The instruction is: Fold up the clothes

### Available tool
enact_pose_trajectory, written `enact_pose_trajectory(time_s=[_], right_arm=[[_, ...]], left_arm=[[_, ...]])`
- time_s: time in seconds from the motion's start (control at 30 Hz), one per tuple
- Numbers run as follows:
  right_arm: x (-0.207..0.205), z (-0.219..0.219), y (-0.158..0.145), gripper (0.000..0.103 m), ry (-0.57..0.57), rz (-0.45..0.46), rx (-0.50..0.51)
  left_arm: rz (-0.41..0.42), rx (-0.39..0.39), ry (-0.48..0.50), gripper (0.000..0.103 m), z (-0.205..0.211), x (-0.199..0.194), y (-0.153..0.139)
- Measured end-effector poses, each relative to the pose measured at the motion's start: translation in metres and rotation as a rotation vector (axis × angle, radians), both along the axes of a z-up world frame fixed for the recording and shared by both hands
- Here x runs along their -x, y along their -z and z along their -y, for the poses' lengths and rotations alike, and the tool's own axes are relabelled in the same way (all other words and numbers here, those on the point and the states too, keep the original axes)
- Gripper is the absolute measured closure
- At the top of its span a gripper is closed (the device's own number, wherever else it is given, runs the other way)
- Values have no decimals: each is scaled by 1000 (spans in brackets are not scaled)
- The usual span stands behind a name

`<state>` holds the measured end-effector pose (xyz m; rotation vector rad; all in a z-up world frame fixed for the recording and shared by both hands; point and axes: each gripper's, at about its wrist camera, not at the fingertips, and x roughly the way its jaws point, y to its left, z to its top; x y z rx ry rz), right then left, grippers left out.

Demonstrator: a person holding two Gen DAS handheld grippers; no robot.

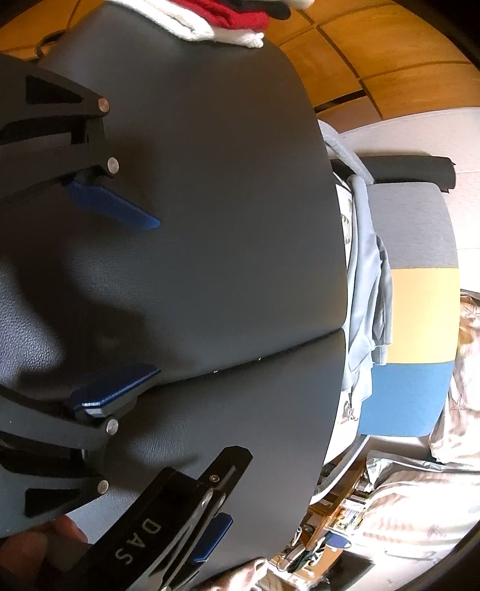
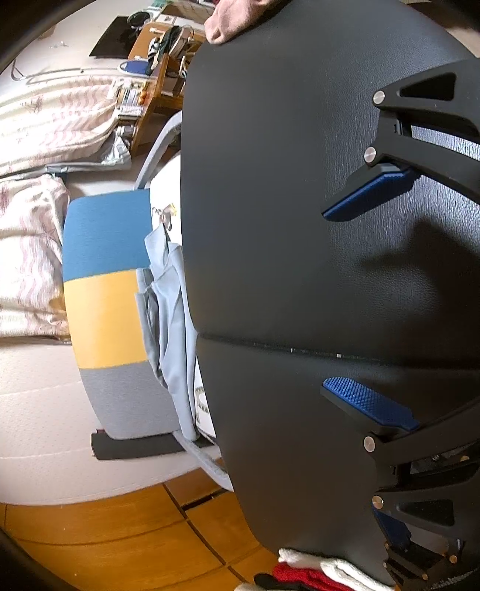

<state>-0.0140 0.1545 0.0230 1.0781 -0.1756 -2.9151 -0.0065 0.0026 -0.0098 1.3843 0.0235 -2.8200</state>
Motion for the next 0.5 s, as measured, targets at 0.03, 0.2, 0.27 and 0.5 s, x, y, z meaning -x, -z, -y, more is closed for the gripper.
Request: enact_pose_trajectory(time_s=[0.03,0.2,0.27,0.5], right_arm=[[1,-2,1,14,17,10,-7],[6,-15,4,14,54,37,-1],[6,-21,3,14,66,39,-1],[12,-52,10,14,117,65,21]], left_arm=[[1,3,-2,23,0,0,0],[5,21,18,18,-11,3,2],[6,28,29,17,-15,5,3],[12,53,64,13,-32,9,6]])
